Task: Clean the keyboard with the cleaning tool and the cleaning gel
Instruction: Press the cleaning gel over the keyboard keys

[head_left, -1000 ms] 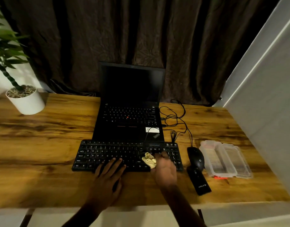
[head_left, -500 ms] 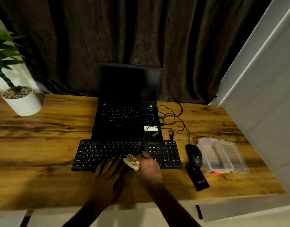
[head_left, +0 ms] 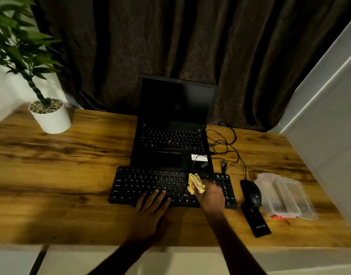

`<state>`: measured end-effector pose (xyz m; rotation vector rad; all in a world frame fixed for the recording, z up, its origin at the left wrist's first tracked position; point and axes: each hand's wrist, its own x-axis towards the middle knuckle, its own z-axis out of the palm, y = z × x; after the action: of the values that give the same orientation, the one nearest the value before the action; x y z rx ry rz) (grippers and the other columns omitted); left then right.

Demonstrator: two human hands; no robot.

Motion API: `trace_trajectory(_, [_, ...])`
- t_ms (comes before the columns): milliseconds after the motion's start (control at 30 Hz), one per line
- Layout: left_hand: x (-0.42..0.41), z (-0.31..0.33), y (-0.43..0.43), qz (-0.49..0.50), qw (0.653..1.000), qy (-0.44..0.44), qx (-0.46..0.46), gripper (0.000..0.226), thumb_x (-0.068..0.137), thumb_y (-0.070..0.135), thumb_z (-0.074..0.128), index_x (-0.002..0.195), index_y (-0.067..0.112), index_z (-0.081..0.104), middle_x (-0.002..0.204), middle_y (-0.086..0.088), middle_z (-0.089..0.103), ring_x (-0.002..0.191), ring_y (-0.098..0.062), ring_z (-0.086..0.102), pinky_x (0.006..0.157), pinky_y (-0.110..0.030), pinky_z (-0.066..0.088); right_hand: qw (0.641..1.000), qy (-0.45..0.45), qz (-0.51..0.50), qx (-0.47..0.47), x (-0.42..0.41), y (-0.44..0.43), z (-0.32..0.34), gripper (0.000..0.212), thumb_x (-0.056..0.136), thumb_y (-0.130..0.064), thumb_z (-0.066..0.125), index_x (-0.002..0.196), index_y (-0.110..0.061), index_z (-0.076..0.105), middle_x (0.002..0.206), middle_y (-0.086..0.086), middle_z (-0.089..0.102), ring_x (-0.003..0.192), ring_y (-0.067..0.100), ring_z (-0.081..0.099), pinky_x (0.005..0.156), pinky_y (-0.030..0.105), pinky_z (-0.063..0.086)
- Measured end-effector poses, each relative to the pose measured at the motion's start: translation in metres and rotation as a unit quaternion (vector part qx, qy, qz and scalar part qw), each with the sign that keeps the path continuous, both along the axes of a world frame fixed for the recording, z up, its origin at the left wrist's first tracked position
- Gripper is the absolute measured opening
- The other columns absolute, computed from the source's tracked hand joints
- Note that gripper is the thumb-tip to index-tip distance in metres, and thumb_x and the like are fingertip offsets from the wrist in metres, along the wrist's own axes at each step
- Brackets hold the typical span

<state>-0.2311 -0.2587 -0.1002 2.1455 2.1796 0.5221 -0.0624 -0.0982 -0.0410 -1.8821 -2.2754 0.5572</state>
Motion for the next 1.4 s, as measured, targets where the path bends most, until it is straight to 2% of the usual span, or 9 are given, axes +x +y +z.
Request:
trace_trajectory(133, [-0.011,-0.004,-0.002,0.006,0.999,0.000,0.035,0.061,0.094,0.051,0.039,0.142,0.014,0.049,0.152,-0.006,0.043,0.142,-0.021,0.031,0.118,-0.043,0.012,0.998,0.027,0.053,-0.014,-0.020,-0.012,-0.001,0.032,0.091,-0.039,0.064,0.120,-0.025,0.061,0.108,-0.001,0.069,0.089,0.012,0.062,0.073,0.021,0.052])
trace_trajectory(300, [-0.040,-0.008,-0.013,0.036,0.995,0.032,0.086,0.056,0.089,0.042,0.045,0.131,0.009,0.061,0.147,-0.011,0.049,0.139,-0.025,0.037,0.112,-0.053,0.023,0.981,0.109,0.157,-0.025,-0.050,-0.033,-0.016,0.031,0.087,-0.033,0.071,0.118,-0.027,0.066,0.106,-0.006,0.072,0.091,0.008,0.066,0.077,0.021,0.054])
trace_trajectory(500, [-0.066,-0.009,-0.021,0.020,0.990,0.029,0.139,0.050,0.096,0.040,0.040,0.128,0.010,0.064,0.141,-0.008,0.056,0.135,-0.022,0.041,0.115,-0.048,0.023,0.995,0.046,0.029,0.089,-0.041,-0.008,-0.012,0.031,0.088,-0.044,0.066,0.114,-0.028,0.064,0.112,-0.002,0.061,0.096,0.014,0.058,0.075,0.031,0.054])
trace_trajectory(600, [-0.082,-0.008,-0.027,0.080,0.984,-0.023,0.156,0.054,0.101,0.041,0.031,0.127,0.008,0.064,0.141,-0.008,0.056,0.134,-0.022,0.044,0.117,-0.046,0.024,0.994,0.048,0.039,0.095,-0.050,-0.013,-0.015,0.030,0.085,-0.028,0.070,0.114,-0.024,0.065,0.115,0.002,0.064,0.102,0.018,0.060,0.081,0.035,0.056])
trace_trajectory(733, [-0.092,-0.009,-0.028,0.098,0.981,-0.064,0.155,0.055,0.102,0.042,0.030,0.127,0.006,0.065,0.140,-0.008,0.056,0.132,-0.021,0.046,0.115,-0.041,0.027,0.987,0.109,0.109,0.052,-0.075,-0.031,-0.017,0.022,0.085,-0.026,0.073,0.106,-0.023,0.071,0.096,-0.002,0.071,0.083,0.016,0.067,0.069,0.029,0.056])
trace_trajectory(867, [-0.095,-0.009,-0.026,0.102,0.978,-0.084,0.161,0.056,0.104,0.040,0.028,0.123,0.004,0.067,0.135,-0.010,0.061,0.128,-0.021,0.047,0.114,-0.034,0.024,0.970,0.108,0.214,0.029,-0.101,-0.050,-0.019,0.021,0.084,-0.023,0.072,0.105,-0.024,0.073,0.095,-0.006,0.073,0.078,0.005,0.064,0.064,0.007,0.043])
trace_trajectory(1000, [-0.095,-0.007,-0.025,0.105,0.977,-0.106,0.150,0.058,0.104,0.042,0.027,0.122,0.006,0.068,0.134,-0.008,0.061,0.127,-0.019,0.047,0.117,-0.031,0.021,0.984,0.093,0.122,0.091,-0.089,-0.025,-0.015,0.015,0.085,-0.033,0.072,0.096,-0.023,0.071,0.090,-0.004,0.066,0.078,0.016,0.063,0.063,0.028,0.051])
trace_trajectory(1167, [-0.094,-0.007,-0.028,0.104,0.980,-0.121,0.118,0.051,0.100,0.041,0.036,0.125,0.008,0.066,0.136,-0.006,0.060,0.130,-0.016,0.044,0.120,-0.026,0.013,0.989,0.073,0.057,0.117,-0.091,-0.020,-0.015,0.017,0.084,-0.022,0.070,0.101,-0.020,0.069,0.094,0.000,0.066,0.080,0.019,0.063,0.063,0.032,0.055])
trace_trajectory(1400, [-0.098,-0.002,-0.030,0.125,0.966,-0.198,0.110,0.059,0.096,0.051,0.043,0.141,0.015,0.049,0.145,-0.007,0.051,0.133,-0.019,0.044,0.114,-0.026,0.022,0.962,0.199,0.186,-0.002,-0.147,-0.084,-0.014,0.015,0.088,-0.031,0.071,0.100,-0.023,0.073,0.086,-0.010,0.071,0.072,0.003,0.065,0.059,0.019,0.051])
